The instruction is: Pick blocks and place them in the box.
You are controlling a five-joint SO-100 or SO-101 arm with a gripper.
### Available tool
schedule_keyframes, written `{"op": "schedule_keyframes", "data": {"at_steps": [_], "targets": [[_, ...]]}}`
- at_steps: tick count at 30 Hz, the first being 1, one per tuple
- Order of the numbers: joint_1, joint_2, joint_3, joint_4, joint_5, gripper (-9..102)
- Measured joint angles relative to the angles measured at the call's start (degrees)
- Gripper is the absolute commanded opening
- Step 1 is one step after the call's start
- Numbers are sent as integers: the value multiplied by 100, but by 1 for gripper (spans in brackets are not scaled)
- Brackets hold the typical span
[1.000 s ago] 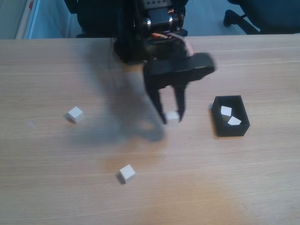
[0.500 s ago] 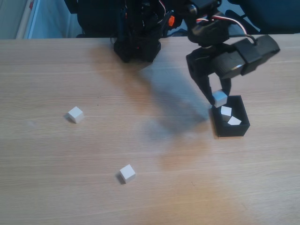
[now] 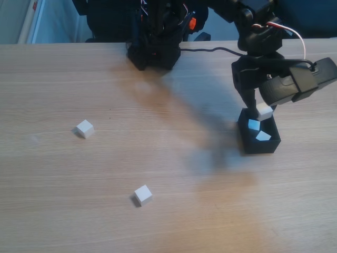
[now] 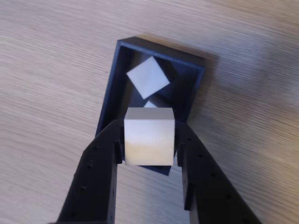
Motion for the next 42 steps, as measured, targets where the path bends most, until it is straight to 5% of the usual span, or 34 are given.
{"op": "schedule_keyframes", "data": {"at_steps": [9, 15, 36, 42], "targets": [[9, -26, -9, 9, 123, 13], [44, -26, -9, 79, 185, 1], [2856, 2725, 2689, 264, -387, 5], [3331, 3322, 3586, -756, -123, 15]]}}
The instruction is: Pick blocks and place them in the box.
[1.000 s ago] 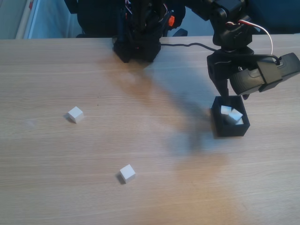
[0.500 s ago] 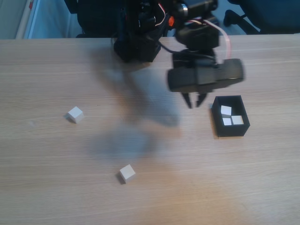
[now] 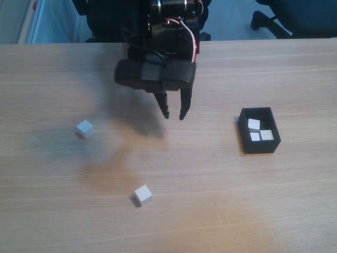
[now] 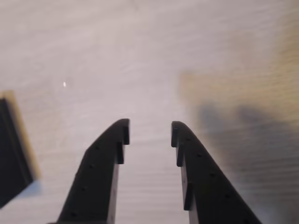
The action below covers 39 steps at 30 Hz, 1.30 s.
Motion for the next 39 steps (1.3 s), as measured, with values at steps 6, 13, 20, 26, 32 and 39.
{"op": "schedule_keyframes", "data": {"at_steps": [6, 13, 20, 26, 32, 39], "targets": [[308, -167, 237, -782, 70, 20], [615, -896, 237, -1573, -176, 20], [809, -1600, 237, -2610, -79, 19], [835, -2188, 220, -3023, 44, 14], [782, -2751, -220, -2663, -9, 10], [571, -3516, -976, -2118, -431, 11]]}}
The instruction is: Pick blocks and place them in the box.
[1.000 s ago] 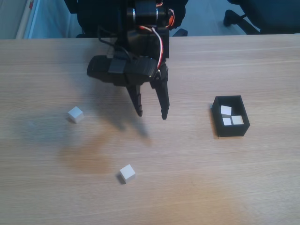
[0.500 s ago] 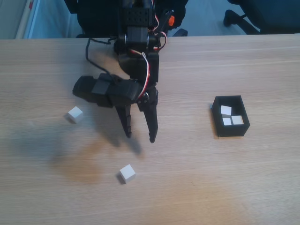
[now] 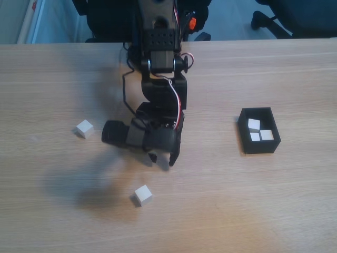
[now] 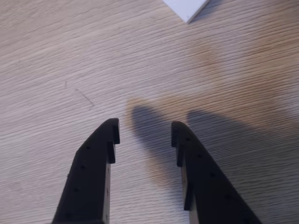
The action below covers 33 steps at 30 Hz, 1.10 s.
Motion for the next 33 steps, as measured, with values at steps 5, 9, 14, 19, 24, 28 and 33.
{"op": "schedule_keyframes", "data": {"at_steps": [5, 9, 14, 19, 24, 28, 33], "targets": [[-26, -483, -457, 97, -246, 11], [62, -765, -765, 211, -492, 17], [334, -1063, -1230, 387, -703, 21], [510, -1362, -1723, 615, -826, 22], [615, -1626, -2074, 650, -861, 23], [571, -1828, -2312, 659, -861, 23], [659, -2065, -2628, 659, -958, 23]]}}
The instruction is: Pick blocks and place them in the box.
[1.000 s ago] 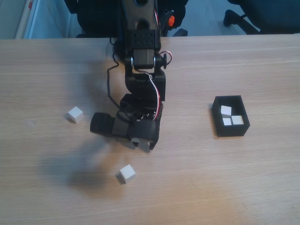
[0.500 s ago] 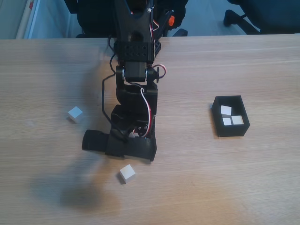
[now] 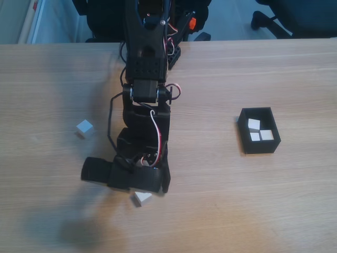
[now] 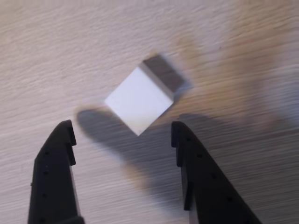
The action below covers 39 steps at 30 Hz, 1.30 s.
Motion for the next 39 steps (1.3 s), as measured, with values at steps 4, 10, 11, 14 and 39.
{"op": "schedule_keyframes", "data": {"at_steps": [4, 10, 11, 14, 39], "targets": [[44, -193, -255, 44, -53, 22], [35, -325, -457, 53, -79, 20], [44, -343, -483, 53, -79, 18], [53, -396, -571, 53, -79, 13], [-26, -229, -527, 229, 18, 2]]}}
